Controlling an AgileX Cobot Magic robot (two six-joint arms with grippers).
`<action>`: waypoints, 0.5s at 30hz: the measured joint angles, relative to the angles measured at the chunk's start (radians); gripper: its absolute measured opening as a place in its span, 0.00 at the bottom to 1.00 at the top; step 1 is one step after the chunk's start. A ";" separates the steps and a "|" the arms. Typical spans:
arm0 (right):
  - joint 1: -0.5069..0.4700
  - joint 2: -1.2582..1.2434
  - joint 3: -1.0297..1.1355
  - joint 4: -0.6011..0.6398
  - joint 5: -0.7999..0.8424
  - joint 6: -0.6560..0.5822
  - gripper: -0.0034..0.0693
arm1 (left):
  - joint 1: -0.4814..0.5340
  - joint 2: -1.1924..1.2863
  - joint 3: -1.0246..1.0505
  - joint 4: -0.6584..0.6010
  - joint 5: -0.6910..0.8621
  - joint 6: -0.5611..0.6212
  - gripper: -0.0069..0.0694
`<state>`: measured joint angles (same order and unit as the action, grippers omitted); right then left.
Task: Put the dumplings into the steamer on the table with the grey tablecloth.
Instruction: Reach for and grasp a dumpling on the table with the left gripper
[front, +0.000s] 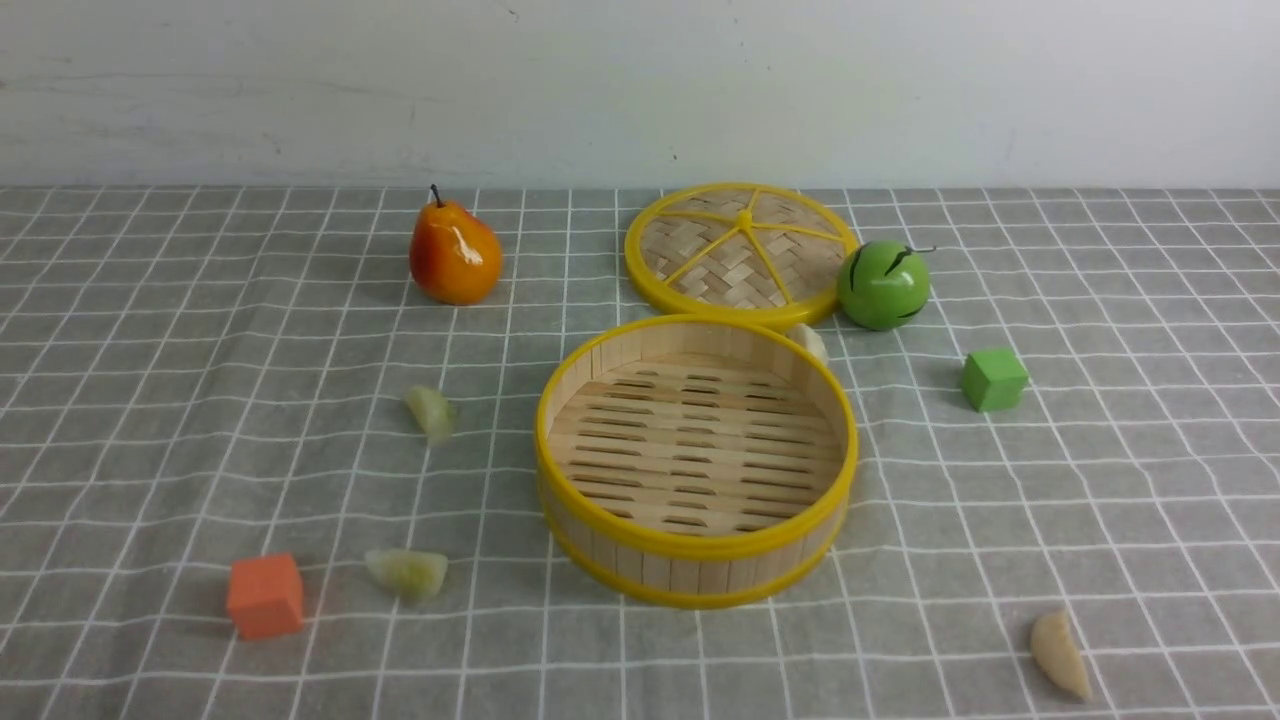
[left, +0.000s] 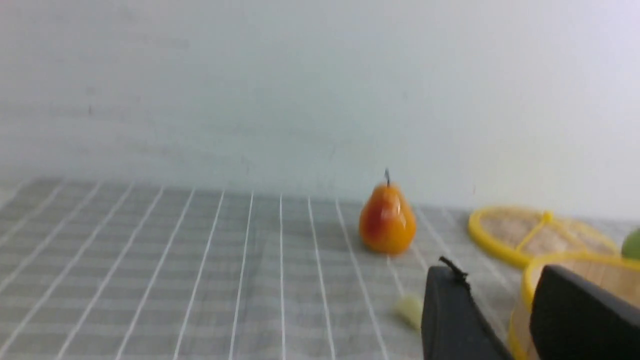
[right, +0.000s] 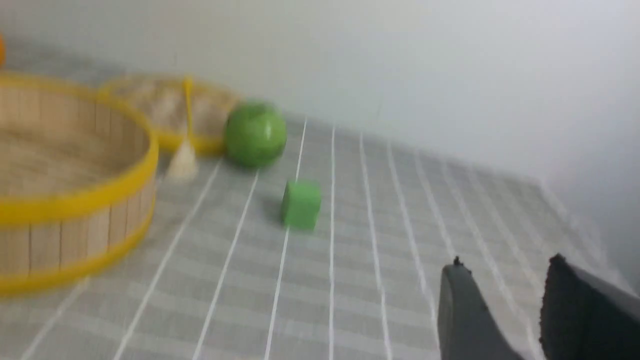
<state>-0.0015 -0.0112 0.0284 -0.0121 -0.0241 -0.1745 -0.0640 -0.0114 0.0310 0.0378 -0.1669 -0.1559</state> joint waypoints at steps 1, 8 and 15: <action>0.000 0.000 0.000 0.000 -0.063 0.000 0.38 | 0.000 0.000 0.000 0.000 -0.033 0.000 0.40; 0.000 0.000 0.000 -0.001 -0.590 0.005 0.38 | 0.000 0.000 0.000 0.001 -0.341 -0.018 0.40; 0.000 0.000 0.000 -0.011 -0.872 0.217 0.38 | 0.000 0.000 -0.035 -0.001 -0.445 -0.330 0.40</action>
<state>-0.0015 -0.0112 0.0284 -0.0227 -0.8965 0.0426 -0.0640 -0.0114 -0.0043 0.0364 -0.6115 -0.4855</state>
